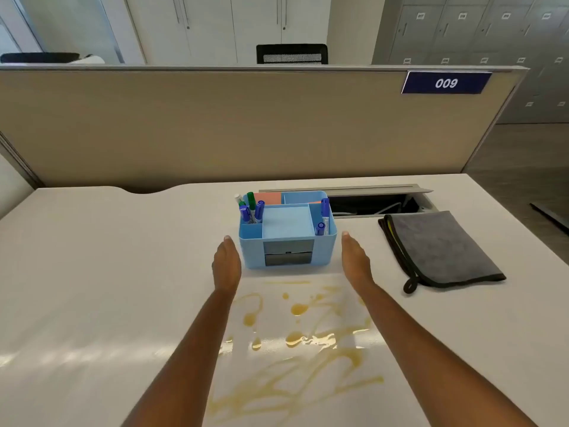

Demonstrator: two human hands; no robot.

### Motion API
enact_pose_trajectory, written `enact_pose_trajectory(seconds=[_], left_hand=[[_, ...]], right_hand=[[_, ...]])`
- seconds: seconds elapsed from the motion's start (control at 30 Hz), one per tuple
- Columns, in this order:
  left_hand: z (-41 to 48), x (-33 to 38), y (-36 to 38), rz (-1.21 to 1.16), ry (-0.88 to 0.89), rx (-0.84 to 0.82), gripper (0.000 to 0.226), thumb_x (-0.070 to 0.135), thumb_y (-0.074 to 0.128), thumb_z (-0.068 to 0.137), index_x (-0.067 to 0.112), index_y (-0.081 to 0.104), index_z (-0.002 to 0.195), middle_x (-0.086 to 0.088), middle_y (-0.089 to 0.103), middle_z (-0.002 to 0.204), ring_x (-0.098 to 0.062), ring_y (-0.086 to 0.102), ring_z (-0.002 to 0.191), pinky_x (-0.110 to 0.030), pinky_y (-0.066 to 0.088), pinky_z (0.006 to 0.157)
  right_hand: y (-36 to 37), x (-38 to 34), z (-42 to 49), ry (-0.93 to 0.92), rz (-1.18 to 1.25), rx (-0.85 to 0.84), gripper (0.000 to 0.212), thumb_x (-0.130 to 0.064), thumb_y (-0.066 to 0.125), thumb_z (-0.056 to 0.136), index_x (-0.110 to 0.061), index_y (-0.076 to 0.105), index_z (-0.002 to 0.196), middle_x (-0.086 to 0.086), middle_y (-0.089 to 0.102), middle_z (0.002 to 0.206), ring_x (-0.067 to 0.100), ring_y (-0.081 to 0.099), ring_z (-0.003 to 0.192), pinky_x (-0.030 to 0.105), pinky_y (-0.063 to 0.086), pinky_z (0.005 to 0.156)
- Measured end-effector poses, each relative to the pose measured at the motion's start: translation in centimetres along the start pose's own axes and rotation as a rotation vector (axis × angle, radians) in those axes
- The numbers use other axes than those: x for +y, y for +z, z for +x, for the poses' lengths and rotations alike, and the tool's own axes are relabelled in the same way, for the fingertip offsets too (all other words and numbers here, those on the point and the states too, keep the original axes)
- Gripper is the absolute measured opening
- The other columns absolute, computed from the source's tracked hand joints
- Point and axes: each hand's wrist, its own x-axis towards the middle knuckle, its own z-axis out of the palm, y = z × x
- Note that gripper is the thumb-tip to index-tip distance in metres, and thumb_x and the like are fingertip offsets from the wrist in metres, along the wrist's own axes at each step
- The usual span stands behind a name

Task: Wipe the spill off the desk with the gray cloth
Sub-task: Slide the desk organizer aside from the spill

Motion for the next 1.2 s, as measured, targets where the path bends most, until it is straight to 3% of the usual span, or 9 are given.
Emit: enact_pose_trajectory(seconds=[0.13, 0.23, 0.3, 0.37, 0.57, 0.87, 0.93, 1.13, 1.2], left_hand=[[0.7, 1.9, 0.3, -0.032, -0.035, 0.013, 0.047, 0.036, 0.031, 0.096, -0.002, 0.05, 0.118, -0.022, 0.055, 0.128, -0.037, 0.052, 0.116, -0.046, 0.044, 0.103], [1.1, 2.3, 0.5, 0.122, 0.018, -0.027, 0.034, 0.03, 0.043, 0.093, 0.0, 0.058, 0.101, -0.025, 0.062, 0.117, -0.04, 0.062, 0.102, -0.039, 0.052, 0.082], [1.6, 2.4, 0.5, 0.224, 0.011, -0.035, 0.023, 0.022, 0.046, 0.091, 0.003, 0.052, 0.079, -0.024, 0.067, 0.107, -0.04, 0.067, 0.09, -0.026, 0.045, 0.059], [2.1, 2.6, 0.5, 0.258, -0.001, -0.009, 0.029, 0.015, 0.049, 0.089, 0.005, 0.044, 0.062, -0.024, 0.069, 0.099, -0.039, 0.068, 0.088, -0.02, 0.035, 0.048], [2.3, 3.0, 0.1, 0.377, 0.083, 0.094, 0.011, 0.005, 0.055, 0.085, 0.0, 0.049, 0.078, -0.027, 0.065, 0.097, -0.038, 0.063, 0.096, -0.036, 0.049, 0.075], [4.9, 2.6, -5.3, 0.361, 0.101, 0.242, 0.015, 0.004, 0.057, 0.084, -0.001, 0.05, 0.073, -0.019, 0.054, 0.079, -0.028, 0.051, 0.073, -0.03, 0.038, 0.066], [5.3, 2.8, -6.6, 0.369, 0.092, 0.27, 0.013, 0.004, 0.059, 0.083, -0.003, 0.052, 0.074, -0.022, 0.057, 0.083, -0.03, 0.053, 0.074, -0.029, 0.039, 0.067], [6.6, 2.6, -9.8, 0.359, 0.033, 0.334, 0.018, 0.004, 0.063, 0.081, -0.01, 0.061, 0.092, -0.03, 0.065, 0.107, -0.039, 0.061, 0.09, -0.04, 0.048, 0.079], [7.1, 2.3, -10.7, 0.355, 0.017, 0.352, 0.016, 0.003, 0.064, 0.08, -0.01, 0.062, 0.089, -0.03, 0.065, 0.106, -0.034, 0.056, 0.081, -0.039, 0.047, 0.077]], right_hand=[[0.2, -2.0, 1.5, 0.107, 0.104, -0.047, 0.047, -0.038, 0.029, 0.099, -0.004, 0.047, 0.127, 0.019, 0.057, 0.117, 0.023, 0.049, 0.096, 0.034, 0.044, 0.083], [0.5, -2.3, 2.2, 0.143, 0.106, -0.082, 0.037, -0.025, 0.046, 0.095, 0.0, 0.051, 0.122, 0.019, 0.059, 0.111, 0.022, 0.049, 0.091, 0.031, 0.051, 0.07], [0.6, -2.6, 2.3, 0.12, 0.057, -0.044, 0.03, -0.019, 0.051, 0.092, 0.001, 0.056, 0.114, 0.021, 0.061, 0.115, 0.025, 0.053, 0.089, 0.023, 0.045, 0.052], [0.8, -3.0, 2.5, 0.099, 0.054, 0.011, 0.019, -0.015, 0.054, 0.091, 0.0, 0.058, 0.101, 0.023, 0.063, 0.108, 0.031, 0.06, 0.093, 0.022, 0.039, 0.047], [1.6, -3.9, 2.0, 0.072, -0.036, 0.061, 0.017, -0.015, 0.06, 0.088, -0.004, 0.048, 0.084, 0.024, 0.064, 0.115, 0.024, 0.052, 0.079, 0.02, 0.031, 0.039], [6.9, -6.2, -0.6, 0.042, 0.024, 0.002, 0.028, -0.016, 0.061, 0.088, 0.007, 0.06, 0.106, 0.022, 0.066, 0.113, 0.033, 0.065, 0.098, 0.024, 0.043, 0.05], [8.4, -6.8, -1.1, 0.035, 0.031, -0.011, 0.027, -0.015, 0.061, 0.088, 0.006, 0.06, 0.105, 0.022, 0.066, 0.113, 0.033, 0.065, 0.099, 0.025, 0.044, 0.05], [12.0, -8.4, -1.8, 0.021, 0.059, -0.037, 0.026, -0.011, 0.06, 0.087, 0.006, 0.06, 0.106, 0.023, 0.065, 0.114, 0.037, 0.063, 0.102, 0.044, 0.055, 0.084], [13.1, -8.7, -2.0, 0.016, 0.061, -0.047, 0.026, -0.01, 0.059, 0.088, 0.006, 0.06, 0.108, 0.023, 0.065, 0.115, 0.038, 0.063, 0.102, 0.045, 0.055, 0.085]])
